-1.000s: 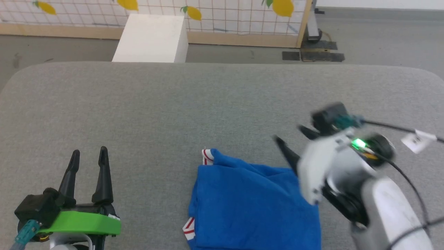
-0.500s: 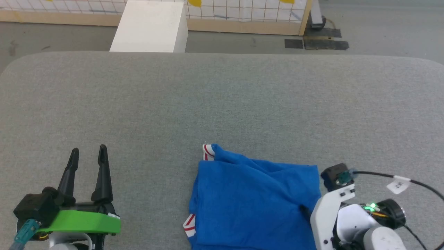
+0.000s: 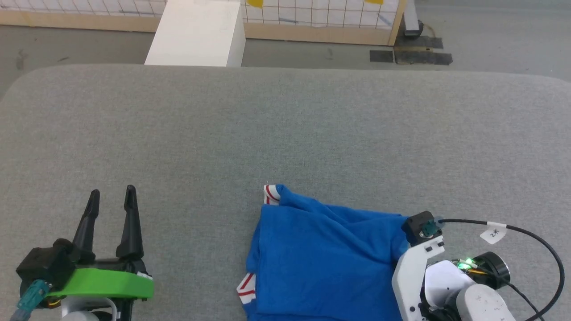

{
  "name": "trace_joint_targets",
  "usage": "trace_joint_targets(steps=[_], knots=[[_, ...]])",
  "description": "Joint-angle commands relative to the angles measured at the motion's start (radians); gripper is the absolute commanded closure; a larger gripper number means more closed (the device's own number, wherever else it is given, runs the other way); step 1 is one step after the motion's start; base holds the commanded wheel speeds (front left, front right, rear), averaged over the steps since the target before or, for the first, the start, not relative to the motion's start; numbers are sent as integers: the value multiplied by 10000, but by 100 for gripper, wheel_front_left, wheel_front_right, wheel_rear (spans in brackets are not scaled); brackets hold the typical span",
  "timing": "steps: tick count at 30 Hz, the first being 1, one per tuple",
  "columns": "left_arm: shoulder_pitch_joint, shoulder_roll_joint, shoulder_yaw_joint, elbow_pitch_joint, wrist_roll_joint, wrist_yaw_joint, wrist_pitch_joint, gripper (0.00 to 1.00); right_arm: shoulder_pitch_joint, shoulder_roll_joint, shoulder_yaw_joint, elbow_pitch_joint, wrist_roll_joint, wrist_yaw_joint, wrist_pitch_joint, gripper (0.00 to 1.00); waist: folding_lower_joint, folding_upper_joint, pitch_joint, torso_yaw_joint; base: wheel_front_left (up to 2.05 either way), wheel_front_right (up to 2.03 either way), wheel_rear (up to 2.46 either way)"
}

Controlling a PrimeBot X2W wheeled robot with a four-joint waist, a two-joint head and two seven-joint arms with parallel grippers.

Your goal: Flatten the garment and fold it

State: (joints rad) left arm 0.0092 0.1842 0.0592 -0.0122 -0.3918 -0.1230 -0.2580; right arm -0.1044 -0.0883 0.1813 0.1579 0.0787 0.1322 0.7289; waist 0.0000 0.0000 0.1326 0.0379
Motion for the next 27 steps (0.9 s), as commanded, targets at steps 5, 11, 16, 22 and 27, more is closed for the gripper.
trace_joint_targets(steps=[5, 11, 16, 22, 27], knots=[[104, -69, 324, -238, 177, 10, -38, 0, -663, -912, 949, -210, 477, -15, 184, 100, 0, 0, -42, -844, 0, 0, 0], [386, 61, 681, -555, 181, 19, -38, 0, -1988, -2254, 2216, -648, 1084, -15, 690, 100, 0, 0, 354, -2665, 0, 0, 0], [301, 146, 851, -1025, 253, 25, -38, 0, -3064, -2809, 2496, -421, 1472, -15, 762, 100, 0, 0, 860, -4063, 0, 0, 0], [15, 381, 740, -1423, 324, 19, 47, 0, -4040, -2681, 1723, 452, 1360, -15, 82, 100, 0, 0, 1675, -4878, 0, 0, 0], [-291, 759, 741, -1916, 413, 11, 303, 0, -4608, -2523, 692, 1182, 911, -15, -538, 100, 0, 0, 2538, -4878, 0, 0, 0]])
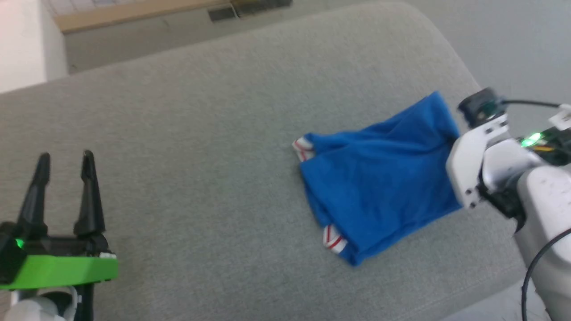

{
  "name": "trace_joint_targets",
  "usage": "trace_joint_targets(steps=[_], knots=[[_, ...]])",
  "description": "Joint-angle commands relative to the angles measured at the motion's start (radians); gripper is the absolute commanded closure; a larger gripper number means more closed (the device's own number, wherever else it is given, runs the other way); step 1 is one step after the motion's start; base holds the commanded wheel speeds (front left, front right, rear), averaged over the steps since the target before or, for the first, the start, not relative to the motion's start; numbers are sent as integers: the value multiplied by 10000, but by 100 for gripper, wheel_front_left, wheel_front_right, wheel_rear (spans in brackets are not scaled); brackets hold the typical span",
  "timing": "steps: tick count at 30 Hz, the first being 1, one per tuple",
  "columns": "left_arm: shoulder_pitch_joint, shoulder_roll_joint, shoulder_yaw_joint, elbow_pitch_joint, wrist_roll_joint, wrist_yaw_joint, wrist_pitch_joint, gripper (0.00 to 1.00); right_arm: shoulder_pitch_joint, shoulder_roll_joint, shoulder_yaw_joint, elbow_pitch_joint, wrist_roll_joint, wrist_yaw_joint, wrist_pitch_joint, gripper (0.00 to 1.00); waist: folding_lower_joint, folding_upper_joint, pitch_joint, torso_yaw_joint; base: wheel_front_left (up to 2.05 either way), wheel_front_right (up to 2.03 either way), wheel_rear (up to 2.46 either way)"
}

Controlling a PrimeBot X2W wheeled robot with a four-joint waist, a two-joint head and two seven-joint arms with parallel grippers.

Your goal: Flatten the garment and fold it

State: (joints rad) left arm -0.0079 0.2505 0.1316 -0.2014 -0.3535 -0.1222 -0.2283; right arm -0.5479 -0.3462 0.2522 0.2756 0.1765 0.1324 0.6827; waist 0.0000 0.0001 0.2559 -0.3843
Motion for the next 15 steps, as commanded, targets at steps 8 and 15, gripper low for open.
trace_joint_targets(steps=[8, 15], knots=[[-286, 695, 385, -877, -51, 38, 529, 0, -763, -14, -1907, 954, -1004, -17, -586, 100, 0, -1, 2664, -222, 0, 0, 0], [-483, 1033, 529, -1380, -126, 53, 845, 0, -1104, -74, -3727, 1280, -1988, -17, -554, 100, 0, -1, 3268, 125, 0, 0, 0]])
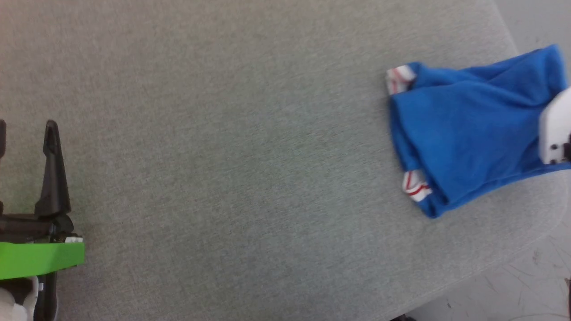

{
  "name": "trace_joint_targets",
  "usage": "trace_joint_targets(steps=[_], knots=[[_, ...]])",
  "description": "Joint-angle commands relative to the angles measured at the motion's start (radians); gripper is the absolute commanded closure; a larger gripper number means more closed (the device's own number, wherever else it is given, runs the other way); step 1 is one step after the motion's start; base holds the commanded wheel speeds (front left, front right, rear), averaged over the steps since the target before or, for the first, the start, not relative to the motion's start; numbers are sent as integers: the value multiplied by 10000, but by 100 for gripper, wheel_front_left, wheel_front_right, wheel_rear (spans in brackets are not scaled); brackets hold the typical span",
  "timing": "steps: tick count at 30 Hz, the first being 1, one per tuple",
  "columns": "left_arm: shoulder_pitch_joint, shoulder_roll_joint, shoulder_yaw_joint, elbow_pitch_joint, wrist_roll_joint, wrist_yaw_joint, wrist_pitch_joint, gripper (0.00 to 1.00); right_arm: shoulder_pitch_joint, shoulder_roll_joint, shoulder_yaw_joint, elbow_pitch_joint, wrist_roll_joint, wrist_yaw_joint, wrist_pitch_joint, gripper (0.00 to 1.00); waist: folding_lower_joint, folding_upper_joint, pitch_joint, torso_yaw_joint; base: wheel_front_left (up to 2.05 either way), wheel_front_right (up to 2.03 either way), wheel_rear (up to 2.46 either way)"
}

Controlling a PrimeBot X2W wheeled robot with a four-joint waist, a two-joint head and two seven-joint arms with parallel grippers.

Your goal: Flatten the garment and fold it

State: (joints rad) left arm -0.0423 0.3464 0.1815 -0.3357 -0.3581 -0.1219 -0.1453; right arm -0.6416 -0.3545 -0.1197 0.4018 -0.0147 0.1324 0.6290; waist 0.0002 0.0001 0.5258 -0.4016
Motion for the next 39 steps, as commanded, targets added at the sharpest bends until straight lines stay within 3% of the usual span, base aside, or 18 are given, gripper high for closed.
trace_joint_targets(steps=[1, 3, 4, 5, 6, 11, 13, 19, 25, 30, 35, 38, 39], knots=[[-149, 99, 42, -67, -79, 60, 33, 0, -197, -12, -177, 67, -257, -17, -20, 100, -2, -1, 589, 332, 0, 0, 0], [-150, 131, 74, -86, -60, 98, 41, 0, -241, -31, -492, 128, -583, -17, -106, 100, -2, -1, 594, 400, 0, 0, 0], [-156, 139, 70, -77, -69, 101, 47, 0, -244, -36, -608, 166, -685, -17, -112, 94, -2, -1, 585, 440, 0, 0, 0], [-166, 145, 73, -62, -81, 108, 44, 0, -276, 5, -834, 169, -762, -17, -188, 25, -2, -1, 568, 479, 0, 0, 0], [-179, 148, 71, -45, -85, 116, 38, 0, -293, 9, -998, 146, -882, -17, -273, 0, -2, -1, 545, 517, 0, 0, 0], [-247, 59, 14, 164, -101, 186, -119, 0, -293, -36, -1799, 90, -1405, -17, -549, 0, -2, -1, 185, 738, 0, 0, 0], [-158, -180, -73, 538, -165, 241, -390, 0, -456, 130, -2155, -327, -1191, -17, -1037, 0, -2, -1, -488, 909, 0, 0, 0], [31, -665, -204, 1127, -256, 373, -742, 0, -467, 18, -1164, -1744, -88, -17, -2224, 0, -2, -1, -1925, 1377, 0, 0, 0], [196, -1017, -216, 1627, -297, 550, -912, 0, -220, 344, -357, -3347, 1303, -17, -3158, 0, -2, -1, -3297, 2016, 0, 0, 0], [264, -1278, -293, 1912, -255, 728, -980, 0, 276, 1185, -158, -4509, 2450, -17, -4098, 0, -2, -1, -4238, 2720, 0, 0, 0], [212, -1443, -342, 2231, -219, 894, -1013, 0, 1214, 2040, -64, -5435, 2758, -17, -5087, 0, -2, -1, -4847, 3358, 0, 0, 0], [144, -1460, -438, 2443, -140, 975, -966, 0, 1826, 2684, -143, -5683, 2850, -17, -5953, 0, -2, -1, -5118, 3691, 0, 0, 0], [69, -1510, -534, 2626, -98, 1063, -889, 0, 2416, 2974, -118, -5577, 2848, -17, -6786, 0, -2, -1, -5326, 3919, 0, 0, 0]])
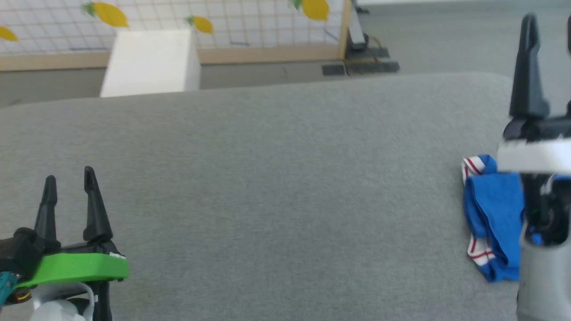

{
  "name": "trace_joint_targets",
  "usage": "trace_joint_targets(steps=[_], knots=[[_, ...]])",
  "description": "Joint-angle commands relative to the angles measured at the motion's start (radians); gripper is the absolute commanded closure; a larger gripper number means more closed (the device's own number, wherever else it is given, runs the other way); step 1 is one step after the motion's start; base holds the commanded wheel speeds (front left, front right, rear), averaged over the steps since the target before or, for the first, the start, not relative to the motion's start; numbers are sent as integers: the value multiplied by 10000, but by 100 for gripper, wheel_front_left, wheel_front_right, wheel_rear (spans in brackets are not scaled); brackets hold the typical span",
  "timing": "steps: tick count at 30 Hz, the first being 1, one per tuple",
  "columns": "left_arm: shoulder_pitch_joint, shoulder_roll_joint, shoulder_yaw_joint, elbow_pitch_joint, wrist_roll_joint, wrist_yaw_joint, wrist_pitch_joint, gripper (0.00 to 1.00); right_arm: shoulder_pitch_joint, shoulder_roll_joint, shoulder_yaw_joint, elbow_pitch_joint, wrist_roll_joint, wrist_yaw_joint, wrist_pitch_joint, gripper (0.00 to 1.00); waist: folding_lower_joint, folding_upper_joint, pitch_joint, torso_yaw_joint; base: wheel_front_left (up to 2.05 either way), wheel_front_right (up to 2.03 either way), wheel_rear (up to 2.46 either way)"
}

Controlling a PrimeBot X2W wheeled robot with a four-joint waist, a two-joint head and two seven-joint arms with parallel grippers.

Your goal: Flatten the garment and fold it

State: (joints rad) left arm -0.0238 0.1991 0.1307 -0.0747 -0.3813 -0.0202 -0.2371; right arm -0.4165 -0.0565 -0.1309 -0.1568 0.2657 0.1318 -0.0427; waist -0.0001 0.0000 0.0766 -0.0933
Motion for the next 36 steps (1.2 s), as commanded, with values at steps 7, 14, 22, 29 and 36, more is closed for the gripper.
trace_joint_targets(steps=[7, 14, 22, 29, 36], knots=[[-224, -230, -312, 610, 216, 264, 259, 0, 1616, 58, 452, 1349, 1023, -11, -1683, 0, 1, 0, -1313, 1203, 0, 0, 0], [-269, -287, -941, 1242, 747, 388, 415, 0, 2640, 60, 837, 2436, 781, -11, -2140, 0, 1, 0, -1540, 1286, 0, 0, 0], [-146, -423, -1468, 1949, 1128, 386, 168, 0, 3460, 61, 842, 2954, 303, -11, -2186, 0, 1, 0, -1609, 1153, 0, 0, 0], [102, -716, -1690, 2387, 966, 267, -18, 0, 4056, 62, 812, 3086, -128, -11, -2189, 0, 1, 0, -1516, 1030, 0, 0, 0], [218, -894, -1857, 2858, 788, 54, -150, 0, 4329, 62, 832, 3415, -52, -11, -2190, 0, 1, 0, -1388, 963, 0, 0, 0]])
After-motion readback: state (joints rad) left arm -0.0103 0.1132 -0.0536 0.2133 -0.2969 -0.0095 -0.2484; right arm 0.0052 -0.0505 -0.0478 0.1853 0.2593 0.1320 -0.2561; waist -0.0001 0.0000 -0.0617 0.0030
